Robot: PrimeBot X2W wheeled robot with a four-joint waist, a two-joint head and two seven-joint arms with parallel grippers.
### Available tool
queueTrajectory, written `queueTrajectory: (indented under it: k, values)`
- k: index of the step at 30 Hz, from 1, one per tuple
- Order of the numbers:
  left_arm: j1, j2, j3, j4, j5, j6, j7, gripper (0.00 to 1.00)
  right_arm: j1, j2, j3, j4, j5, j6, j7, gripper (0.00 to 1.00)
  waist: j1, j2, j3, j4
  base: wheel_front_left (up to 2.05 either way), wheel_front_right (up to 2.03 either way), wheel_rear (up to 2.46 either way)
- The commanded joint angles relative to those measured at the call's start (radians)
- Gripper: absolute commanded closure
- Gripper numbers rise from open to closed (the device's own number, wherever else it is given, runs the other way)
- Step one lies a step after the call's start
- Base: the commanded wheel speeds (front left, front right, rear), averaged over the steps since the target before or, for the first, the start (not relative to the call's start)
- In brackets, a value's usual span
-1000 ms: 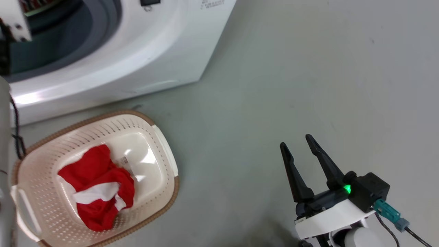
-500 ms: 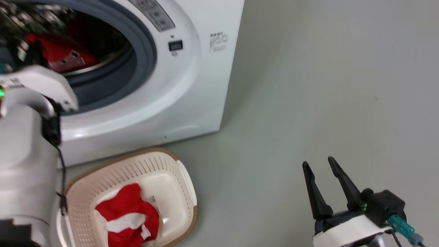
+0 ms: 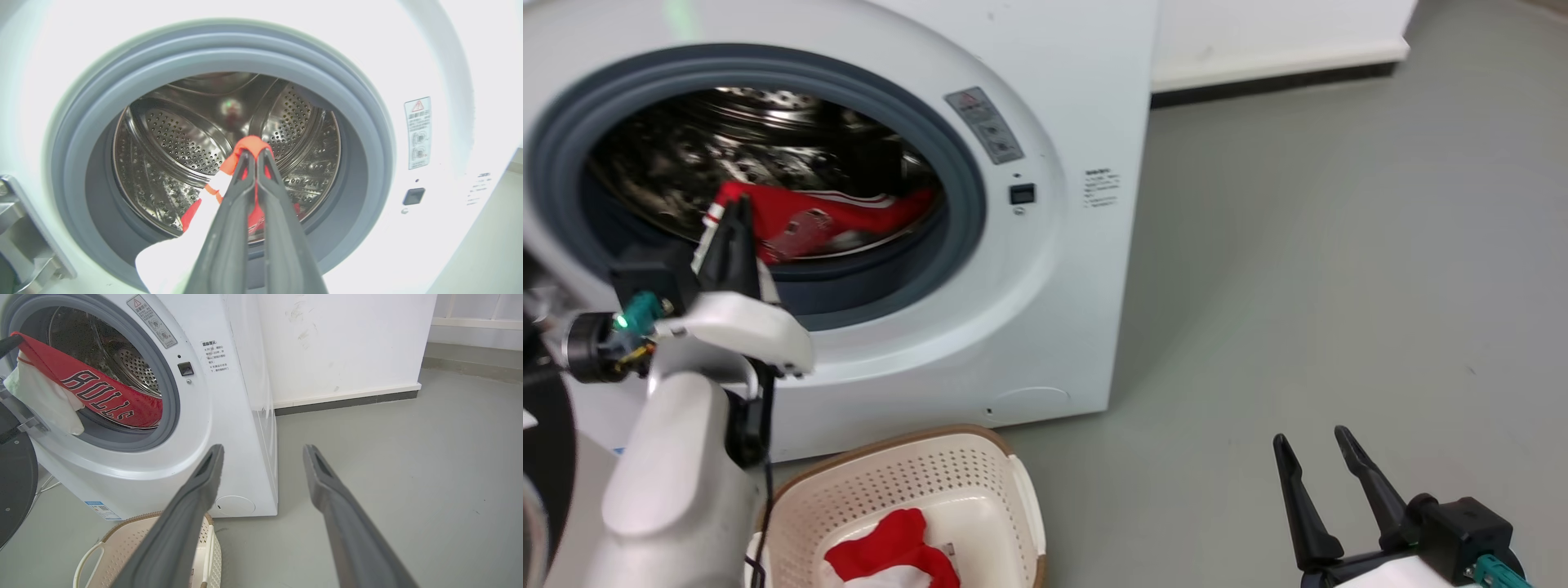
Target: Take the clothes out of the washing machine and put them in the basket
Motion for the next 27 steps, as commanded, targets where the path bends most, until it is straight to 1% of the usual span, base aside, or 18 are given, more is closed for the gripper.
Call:
queueTrajectory:
  k: [1, 6, 10, 11, 15, 20, 23, 24, 27]
  values:
    - [0.04, -0.007, -0.005, -0.059, 0.007, 0.009, -0.006, 1.0, 0.015, 0.0, -0.002, -0.01, -0.003, 0.0, 0.003, 0.0, 0.0003, -0.0001, -0.034, 0.04, 0.0, 0.0, 0.0]
    - [0.17, -0.024, -0.024, -0.284, 0.006, 0.039, 0.029, 1.0, 0.043, 0.0, -0.005, -0.028, -0.007, 0.0, 0.019, 0.0, 0.0003, -0.0001, -0.063, 0.091, 0.0, 0.0, 0.0]
    - [0.266, -0.022, -0.04, -0.479, 0.012, 0.068, 0.086, 1.0, 0.058, 0.0, -0.004, -0.039, -0.009, 0.0, 0.027, 0.0, 0.0003, -0.0001, -0.078, 0.128, 0.0, 0.0, 0.0]
    - [0.266, -0.022, -0.04, -0.479, 0.012, 0.068, 0.086, 1.0, 0.058, 0.0, -0.004, -0.039, -0.009, 0.0, 0.027, 0.0, 0.0003, -0.0001, -0.078, 0.128, 0.0, 0.0, 0.0]
    - [0.349, -0.012, -0.049, -0.677, 0.027, 0.104, 0.142, 1.0, 0.064, 0.0, -0.003, -0.048, -0.003, 0.0, 0.029, 0.0, 0.0003, -0.0001, -0.078, 0.155, 0.0, 0.0, 0.0]
    - [0.447, -0.006, -0.056, -0.869, 0.043, 0.145, 0.201, 1.0, 0.058, 0.0, 0.005, -0.056, -0.003, 0.0, 0.031, 0.0, 0.0003, -0.0001, -0.061, 0.171, 0.0, 0.0, 0.0]
    - [0.517, -0.015, -0.062, -0.939, 0.041, 0.174, 0.228, 1.0, 0.053, 0.0, 0.006, -0.062, -0.009, 0.0, 0.033, 0.0, 0.0003, -0.0001, -0.042, 0.179, 0.0, 0.0, 0.0]
    - [0.56, -0.021, -0.062, -0.939, 0.031, 0.184, 0.237, 1.0, 0.04, 0.0, 0.009, -0.065, -0.012, 0.0, 0.035, 0.0, 0.0003, -0.0001, -0.022, 0.179, 0.0, 0.0, 0.0]
    - [0.594, -0.035, -0.064, -0.921, 0.016, 0.192, 0.232, 1.0, 0.025, 0.0, 0.013, -0.068, -0.014, 0.0, 0.034, 0.0, 0.0003, -0.0001, -0.001, 0.176, 0.0, 0.0, 0.0]
